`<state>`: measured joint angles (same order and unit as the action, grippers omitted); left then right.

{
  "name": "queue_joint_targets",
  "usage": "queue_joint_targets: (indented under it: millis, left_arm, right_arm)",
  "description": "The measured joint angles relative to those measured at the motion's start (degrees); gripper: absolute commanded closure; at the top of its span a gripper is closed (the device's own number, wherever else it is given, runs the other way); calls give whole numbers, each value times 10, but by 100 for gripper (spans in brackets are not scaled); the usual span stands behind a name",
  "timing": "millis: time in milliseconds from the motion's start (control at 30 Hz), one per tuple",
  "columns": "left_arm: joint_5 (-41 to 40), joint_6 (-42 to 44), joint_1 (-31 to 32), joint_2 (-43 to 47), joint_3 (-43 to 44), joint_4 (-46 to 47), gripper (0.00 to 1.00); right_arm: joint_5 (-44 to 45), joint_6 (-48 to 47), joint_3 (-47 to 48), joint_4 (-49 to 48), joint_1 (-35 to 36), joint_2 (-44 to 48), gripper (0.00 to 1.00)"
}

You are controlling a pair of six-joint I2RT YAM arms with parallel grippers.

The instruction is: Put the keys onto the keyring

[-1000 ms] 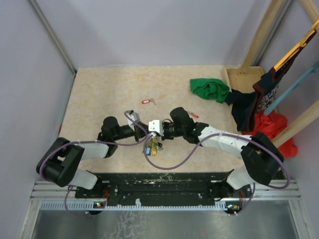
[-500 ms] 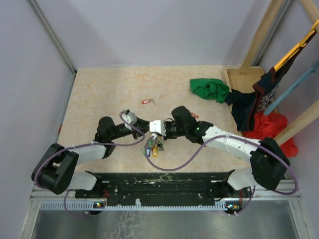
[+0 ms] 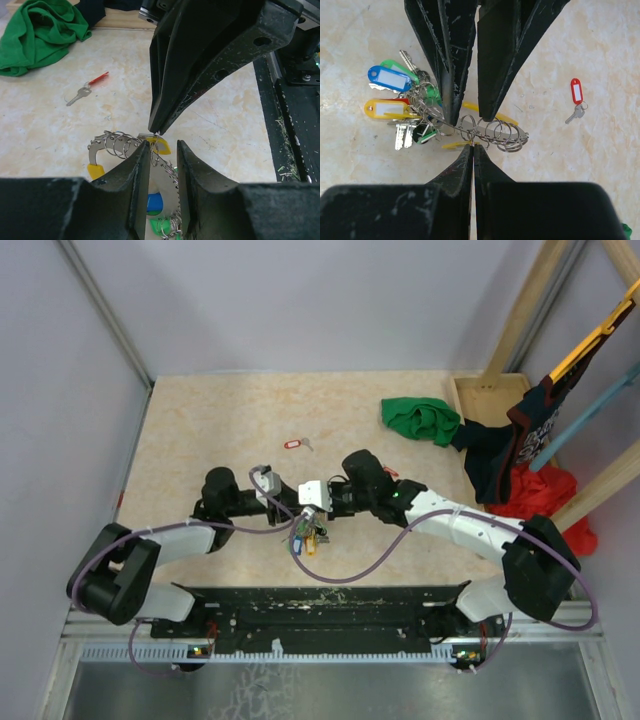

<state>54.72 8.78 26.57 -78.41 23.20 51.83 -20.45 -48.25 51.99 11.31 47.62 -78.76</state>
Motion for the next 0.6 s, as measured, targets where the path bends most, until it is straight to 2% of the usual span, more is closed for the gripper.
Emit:
queue_joint_targets:
  millis: [233,600]
  left_arm:
    - [18,5,0,-30,19,-25,66]
    - [-2,5,0,-44,30,-43,65]
  right_arm:
    - [-2,-2,3,3,0,-2,100]
    - [-7,-2,6,6,0,-2,100]
